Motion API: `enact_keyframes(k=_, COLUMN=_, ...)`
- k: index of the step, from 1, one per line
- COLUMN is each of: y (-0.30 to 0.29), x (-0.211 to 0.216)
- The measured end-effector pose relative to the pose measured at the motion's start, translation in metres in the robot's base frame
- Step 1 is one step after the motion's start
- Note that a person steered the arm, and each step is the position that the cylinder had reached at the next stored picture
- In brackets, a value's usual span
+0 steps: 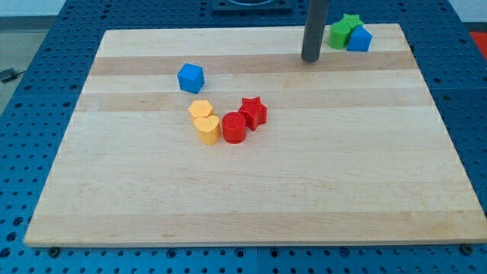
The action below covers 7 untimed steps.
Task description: Move blue cube to the top of yellow hexagon
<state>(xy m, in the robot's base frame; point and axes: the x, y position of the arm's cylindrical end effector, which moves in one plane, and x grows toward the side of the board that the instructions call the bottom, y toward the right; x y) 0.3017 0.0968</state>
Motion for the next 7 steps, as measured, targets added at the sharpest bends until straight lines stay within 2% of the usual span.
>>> enact_keyframes(k=2, y=-0.012, x=0.016)
enact_keyframes(k=3, y=-0.071, x=0.009)
enact_keyframes(k=5, y=-0.230, x=-0.039)
enact_keyframes(k=6, y=-0.311, x=-0.025)
enact_keyframes(k=7, y=-0.341, x=0.012)
